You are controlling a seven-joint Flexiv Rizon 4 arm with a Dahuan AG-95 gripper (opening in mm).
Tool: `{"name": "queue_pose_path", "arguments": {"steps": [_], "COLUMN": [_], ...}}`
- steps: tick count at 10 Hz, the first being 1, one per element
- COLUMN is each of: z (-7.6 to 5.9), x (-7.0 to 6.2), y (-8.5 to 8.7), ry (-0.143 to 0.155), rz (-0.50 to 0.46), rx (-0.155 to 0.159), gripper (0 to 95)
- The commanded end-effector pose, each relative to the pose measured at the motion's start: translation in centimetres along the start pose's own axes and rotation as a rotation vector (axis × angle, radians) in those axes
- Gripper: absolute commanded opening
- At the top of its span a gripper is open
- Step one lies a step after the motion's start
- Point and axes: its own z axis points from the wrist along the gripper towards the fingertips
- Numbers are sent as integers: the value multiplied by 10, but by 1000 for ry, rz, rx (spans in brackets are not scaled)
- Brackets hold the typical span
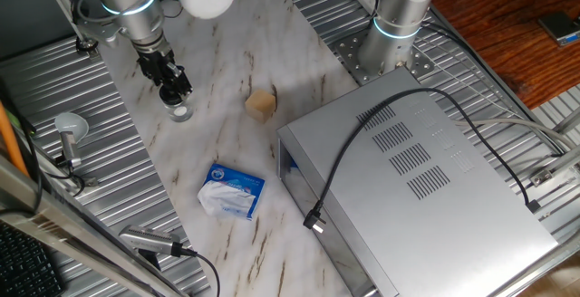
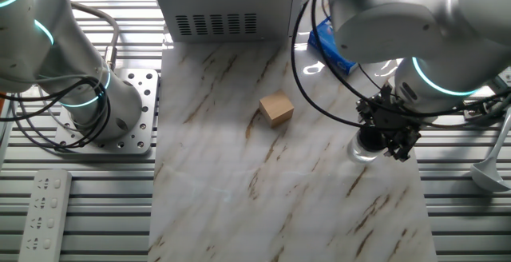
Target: Unscrew the lid from the jar
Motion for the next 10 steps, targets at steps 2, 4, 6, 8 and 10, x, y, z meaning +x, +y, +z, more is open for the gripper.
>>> {"name": "queue_pose_path", "arguments": {"steps": [2,4,6,8,10], "z": [0,2,3,3,3], "x": [-1,-2,-2,-2,-2], "y": [-1,-1,-1,-1,-1], "ry": [2,0,-1,0,2], "rz": [4,4,2,-1,1], "rx": [3,5,5,5,7], "gripper": [760,760,760,760,760]}}
